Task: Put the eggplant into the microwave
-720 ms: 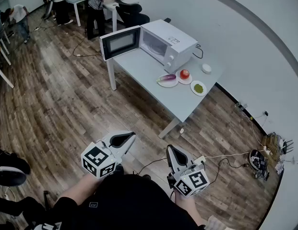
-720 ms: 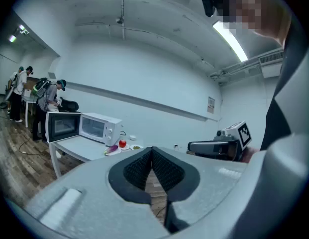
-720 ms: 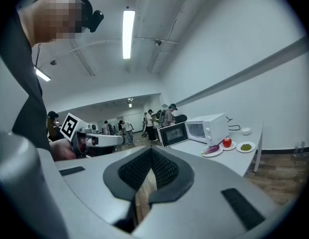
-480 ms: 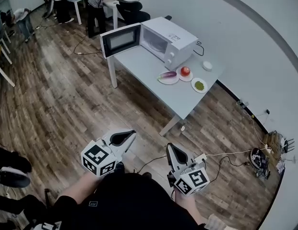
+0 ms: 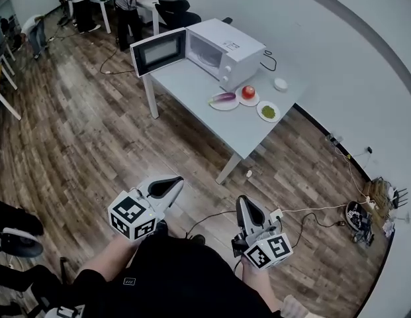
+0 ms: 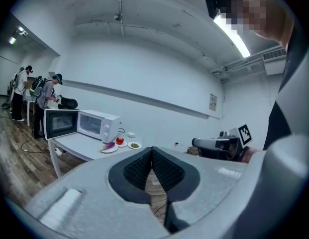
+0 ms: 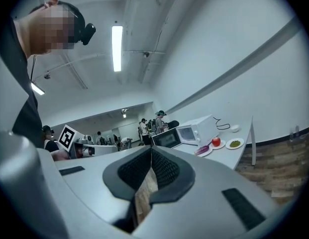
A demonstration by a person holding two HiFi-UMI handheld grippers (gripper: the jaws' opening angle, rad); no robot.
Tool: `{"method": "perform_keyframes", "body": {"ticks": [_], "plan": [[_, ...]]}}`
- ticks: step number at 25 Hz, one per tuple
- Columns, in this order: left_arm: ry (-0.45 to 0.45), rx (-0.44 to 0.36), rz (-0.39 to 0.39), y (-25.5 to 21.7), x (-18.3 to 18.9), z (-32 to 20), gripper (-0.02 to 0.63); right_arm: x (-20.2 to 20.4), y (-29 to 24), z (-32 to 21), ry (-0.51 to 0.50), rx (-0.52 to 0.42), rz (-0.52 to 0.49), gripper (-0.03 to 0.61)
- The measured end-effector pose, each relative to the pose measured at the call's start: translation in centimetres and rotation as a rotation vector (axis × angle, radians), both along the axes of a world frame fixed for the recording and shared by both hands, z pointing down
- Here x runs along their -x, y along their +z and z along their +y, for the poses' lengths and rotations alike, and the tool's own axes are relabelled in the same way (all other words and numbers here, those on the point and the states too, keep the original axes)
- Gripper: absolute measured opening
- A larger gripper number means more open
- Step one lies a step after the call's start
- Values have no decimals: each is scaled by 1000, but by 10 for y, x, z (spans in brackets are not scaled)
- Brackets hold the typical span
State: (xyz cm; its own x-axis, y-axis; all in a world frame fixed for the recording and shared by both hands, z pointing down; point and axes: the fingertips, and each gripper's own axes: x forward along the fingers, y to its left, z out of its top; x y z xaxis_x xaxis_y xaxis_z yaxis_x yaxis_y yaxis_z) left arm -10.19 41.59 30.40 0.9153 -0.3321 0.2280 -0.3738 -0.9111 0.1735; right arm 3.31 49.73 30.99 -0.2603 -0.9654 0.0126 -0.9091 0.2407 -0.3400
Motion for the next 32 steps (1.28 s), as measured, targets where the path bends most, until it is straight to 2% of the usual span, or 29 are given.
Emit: {"method": "perform_keyframes", "body": {"ticks": [6, 15, 23, 32], "plan": [[-16, -4, -1, -1, -26, 20, 9, -27, 10, 18, -25, 22, 21, 18], [-37, 15, 2, 9, -34, 10, 9, -19, 20, 0, -94, 45, 47, 18], [-51, 8, 22, 16, -43, -49, 9, -31, 24, -56, -96, 69, 72, 20], [-35, 9, 44, 10, -62, -142, 9, -44, 19, -150, -100, 82, 82, 20]]}}
